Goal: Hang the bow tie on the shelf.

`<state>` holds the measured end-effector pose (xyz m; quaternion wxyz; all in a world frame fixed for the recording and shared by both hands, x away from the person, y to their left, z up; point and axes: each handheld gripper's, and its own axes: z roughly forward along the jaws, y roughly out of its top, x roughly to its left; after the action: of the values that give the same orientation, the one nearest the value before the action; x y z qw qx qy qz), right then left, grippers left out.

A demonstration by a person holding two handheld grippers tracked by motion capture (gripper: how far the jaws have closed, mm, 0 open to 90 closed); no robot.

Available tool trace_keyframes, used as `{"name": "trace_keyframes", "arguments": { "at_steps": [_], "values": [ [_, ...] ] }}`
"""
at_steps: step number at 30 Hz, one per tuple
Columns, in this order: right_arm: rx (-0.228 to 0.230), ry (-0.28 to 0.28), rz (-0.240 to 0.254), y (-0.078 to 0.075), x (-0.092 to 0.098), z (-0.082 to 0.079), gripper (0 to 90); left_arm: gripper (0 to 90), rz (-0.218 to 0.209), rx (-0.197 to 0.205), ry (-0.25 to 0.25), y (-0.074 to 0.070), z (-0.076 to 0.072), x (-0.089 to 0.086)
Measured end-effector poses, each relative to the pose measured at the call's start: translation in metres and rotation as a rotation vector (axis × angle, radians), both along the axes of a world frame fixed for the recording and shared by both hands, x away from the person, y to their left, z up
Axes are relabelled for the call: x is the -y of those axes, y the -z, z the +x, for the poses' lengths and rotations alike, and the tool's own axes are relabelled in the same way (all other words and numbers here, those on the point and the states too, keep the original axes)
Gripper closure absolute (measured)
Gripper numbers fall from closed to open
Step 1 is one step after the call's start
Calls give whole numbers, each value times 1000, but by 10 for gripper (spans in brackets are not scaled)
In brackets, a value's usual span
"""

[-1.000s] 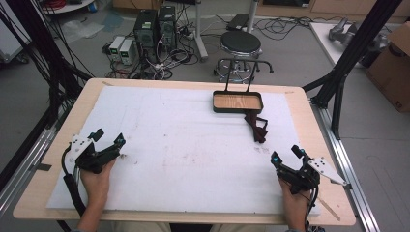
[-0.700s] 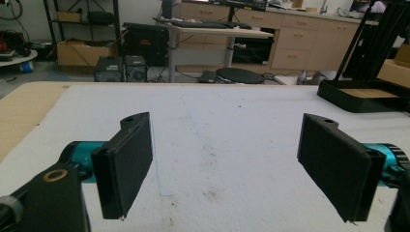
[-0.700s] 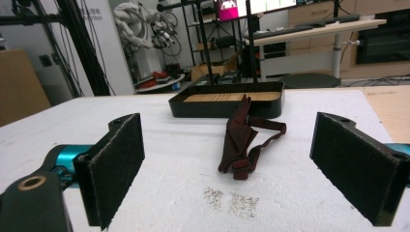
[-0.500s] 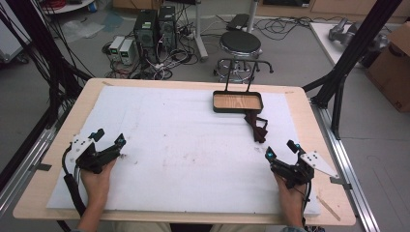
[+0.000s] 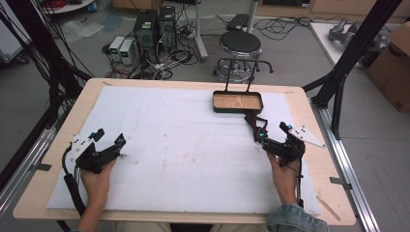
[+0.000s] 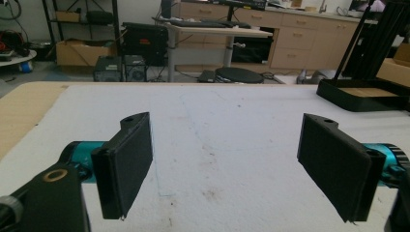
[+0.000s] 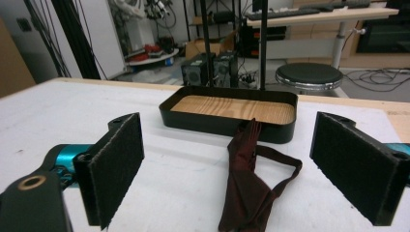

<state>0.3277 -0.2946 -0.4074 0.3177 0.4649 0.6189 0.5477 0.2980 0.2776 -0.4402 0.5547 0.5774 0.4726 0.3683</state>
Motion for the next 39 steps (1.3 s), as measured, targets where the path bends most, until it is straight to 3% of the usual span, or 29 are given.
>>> {"name": "trace_keyframes", "arguments": {
  "at_steps": [6,8,10,16,23,26,29,32,36,39],
  "values": [
    [-36,9,-57,-7,-7,22,111,206,1,-1,0,0,0,0],
    [-33,9,-66,-8,-9,26,165,206,-1,-1,-1,0,0,0],
    [-37,14,-93,-8,-12,30,165,206,1,-1,0,0,0,0],
    [-95,24,-131,-4,-17,45,202,206,-3,-1,-2,0,0,0],
    [-151,36,-202,8,-22,56,292,207,-1,1,-2,0,0,0],
    [-154,39,-243,13,-27,60,345,208,3,0,-1,0,1,0],
    [-199,45,-270,15,-32,68,347,209,3,-2,-1,0,1,0],
    [-206,54,-292,14,-37,73,363,209,-1,-1,-1,0,1,0],
    [-245,72,-378,18,-48,86,425,209,-3,-3,-1,0,1,0],
    [-287,83,-406,25,-50,92,454,209,-3,-3,0,0,1,-1]
  ]
}}
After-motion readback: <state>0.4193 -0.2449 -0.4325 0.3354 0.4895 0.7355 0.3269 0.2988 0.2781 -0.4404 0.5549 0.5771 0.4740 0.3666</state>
